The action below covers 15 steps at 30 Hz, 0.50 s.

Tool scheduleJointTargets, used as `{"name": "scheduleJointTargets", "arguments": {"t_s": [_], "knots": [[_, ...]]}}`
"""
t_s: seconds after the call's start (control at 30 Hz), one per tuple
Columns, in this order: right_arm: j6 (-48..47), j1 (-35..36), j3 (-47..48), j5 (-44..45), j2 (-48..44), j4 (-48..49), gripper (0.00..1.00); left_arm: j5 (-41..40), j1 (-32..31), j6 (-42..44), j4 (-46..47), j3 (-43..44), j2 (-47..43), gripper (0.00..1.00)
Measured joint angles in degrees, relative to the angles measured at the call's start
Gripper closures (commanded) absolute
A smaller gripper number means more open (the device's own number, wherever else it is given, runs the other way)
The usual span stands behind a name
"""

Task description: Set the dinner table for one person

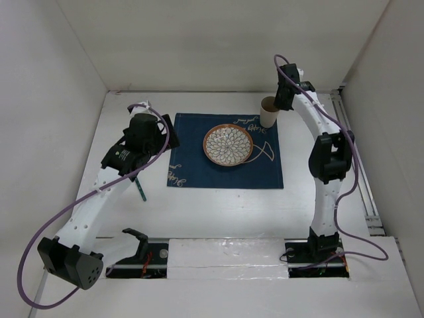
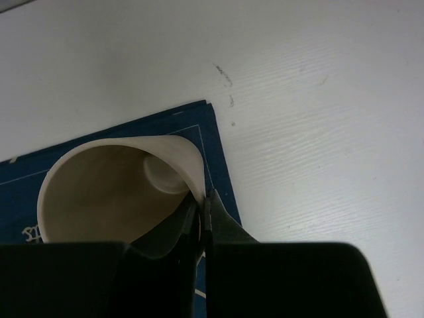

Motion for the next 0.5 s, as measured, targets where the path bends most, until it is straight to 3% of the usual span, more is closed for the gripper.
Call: {"name": "scheduleJointTargets", "arguments": {"t_s": [0.2, 0.3, 0.33, 0.43, 0.5], "knots": [[-0.02, 0.79, 2.71, -0.42, 1.60, -0.59, 0.99, 0.00, 0.00, 0.00, 0.00, 0.00, 0.00, 0.00], [0.00, 1.05, 3.13, -0.61, 2.29, -0.63, 0.89, 0.04, 0.00, 0.00, 0.00, 0.00, 0.00, 0.00], [0.02, 1.05, 3.13, -0.72, 2.54, -0.76, 0.78, 0.15, 0.00, 0.00, 0.00, 0.00, 0.00, 0.00], [0.04, 1.05, 3.13, -1.18, 3.13, -0.98, 0.74, 0.22, 0.00, -0.02, 0.00, 0.00, 0.00, 0.00], [0.20, 1.05, 3.13, -1.64, 3.21, -1.01, 0.41, 0.22, 0.00, 0.00, 0.00, 0.00, 0.00, 0.00]]}}
